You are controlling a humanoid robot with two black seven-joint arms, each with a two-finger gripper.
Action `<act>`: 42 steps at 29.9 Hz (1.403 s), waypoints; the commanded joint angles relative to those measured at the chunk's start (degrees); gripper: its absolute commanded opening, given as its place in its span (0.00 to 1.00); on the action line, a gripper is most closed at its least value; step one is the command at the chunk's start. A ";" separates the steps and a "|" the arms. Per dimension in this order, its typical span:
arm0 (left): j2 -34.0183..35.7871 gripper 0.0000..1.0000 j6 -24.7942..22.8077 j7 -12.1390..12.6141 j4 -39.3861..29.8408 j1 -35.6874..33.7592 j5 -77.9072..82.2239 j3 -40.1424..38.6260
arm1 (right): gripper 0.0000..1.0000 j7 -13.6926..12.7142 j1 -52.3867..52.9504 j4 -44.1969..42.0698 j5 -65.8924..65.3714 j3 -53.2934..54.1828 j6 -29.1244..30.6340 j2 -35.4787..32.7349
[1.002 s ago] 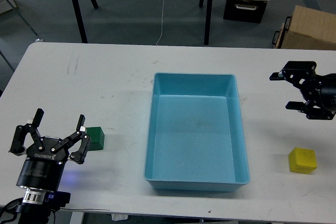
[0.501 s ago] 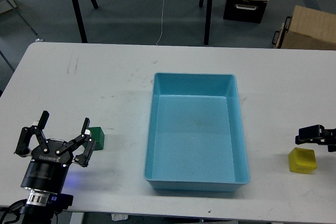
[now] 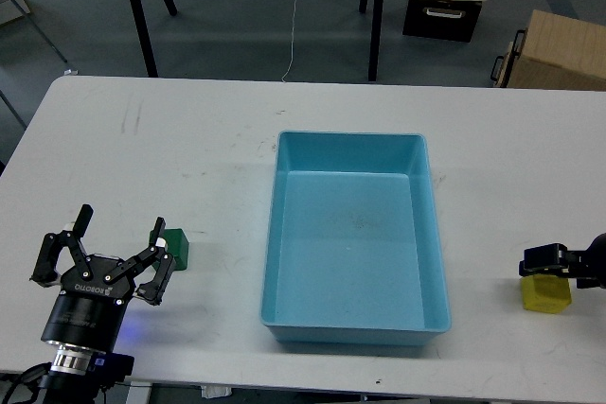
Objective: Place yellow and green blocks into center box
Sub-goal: 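Lower the right gripper onto the yellow cube and grasp it, then carry the yellow cube into the blue bin and release it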
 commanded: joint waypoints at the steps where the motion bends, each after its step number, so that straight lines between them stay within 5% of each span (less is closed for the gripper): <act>1: 0.00 1.00 0.00 0.00 0.22 0.09 0.01 -0.01 | 0.56 -1.79 -0.56 0.07 0.18 0.01 -0.22 0.21; 5: 0.00 1.00 0.00 0.00 0.58 0.18 0.01 -0.01 | 0.14 -2.50 -0.74 0.16 0.35 0.27 -1.18 0.21; 11: 0.00 1.00 0.00 0.00 0.66 0.18 0.01 0.08 | 0.00 -2.59 -0.74 2.35 0.70 3.43 -1.98 -0.49; 20: 0.00 1.00 0.00 0.00 0.58 0.18 0.01 0.08 | 0.00 -2.68 9.95 3.32 17.65 12.67 -0.92 1.08; 30: 0.00 1.00 0.00 0.00 0.58 0.00 0.01 0.35 | 0.00 -2.59 20.80 -5.54 18.55 -2.10 -5.49 29.02; 35: 0.00 1.00 0.00 0.00 0.58 0.09 0.01 0.35 | 0.08 -2.59 17.56 -8.72 18.55 -4.21 -8.03 35.80; 40: 0.00 1.00 0.00 0.00 0.58 0.26 0.62 0.43 | 0.62 -2.15 16.58 -9.33 18.63 -4.39 -10.50 36.78; 42: 0.00 1.00 0.00 0.00 0.58 0.26 0.98 0.43 | 0.76 -1.97 16.58 -9.33 18.72 -4.39 -10.50 36.34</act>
